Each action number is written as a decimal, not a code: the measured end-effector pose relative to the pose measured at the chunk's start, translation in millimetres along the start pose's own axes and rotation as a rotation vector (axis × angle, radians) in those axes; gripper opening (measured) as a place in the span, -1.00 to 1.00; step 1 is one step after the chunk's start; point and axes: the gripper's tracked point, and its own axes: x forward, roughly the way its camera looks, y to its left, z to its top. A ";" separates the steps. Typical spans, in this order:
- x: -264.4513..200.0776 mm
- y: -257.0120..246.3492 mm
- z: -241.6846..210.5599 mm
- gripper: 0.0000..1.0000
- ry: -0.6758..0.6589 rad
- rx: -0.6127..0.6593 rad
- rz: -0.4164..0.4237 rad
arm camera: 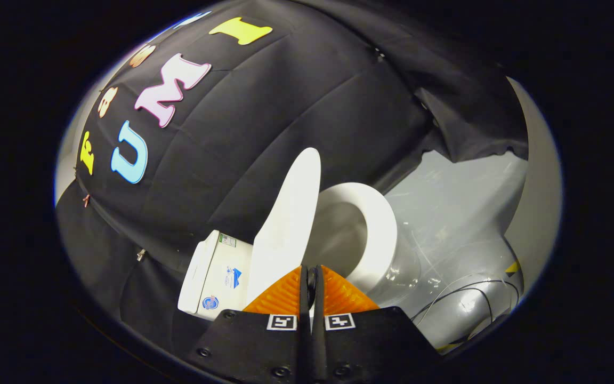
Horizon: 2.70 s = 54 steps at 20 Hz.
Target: Open the toilet lid.
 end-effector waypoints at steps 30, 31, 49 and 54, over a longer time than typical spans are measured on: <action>-30.9 236.5 -1.4 -0.90 -0.261 -0.496 -0.181; -30.1 244.5 -4.9 -0.90 -0.268 -0.516 -0.190; -12.6 374.5 -72.9 -0.90 -0.346 -0.675 -0.191; -6.2 392.6 -86.5 -0.90 -0.404 -0.686 -0.217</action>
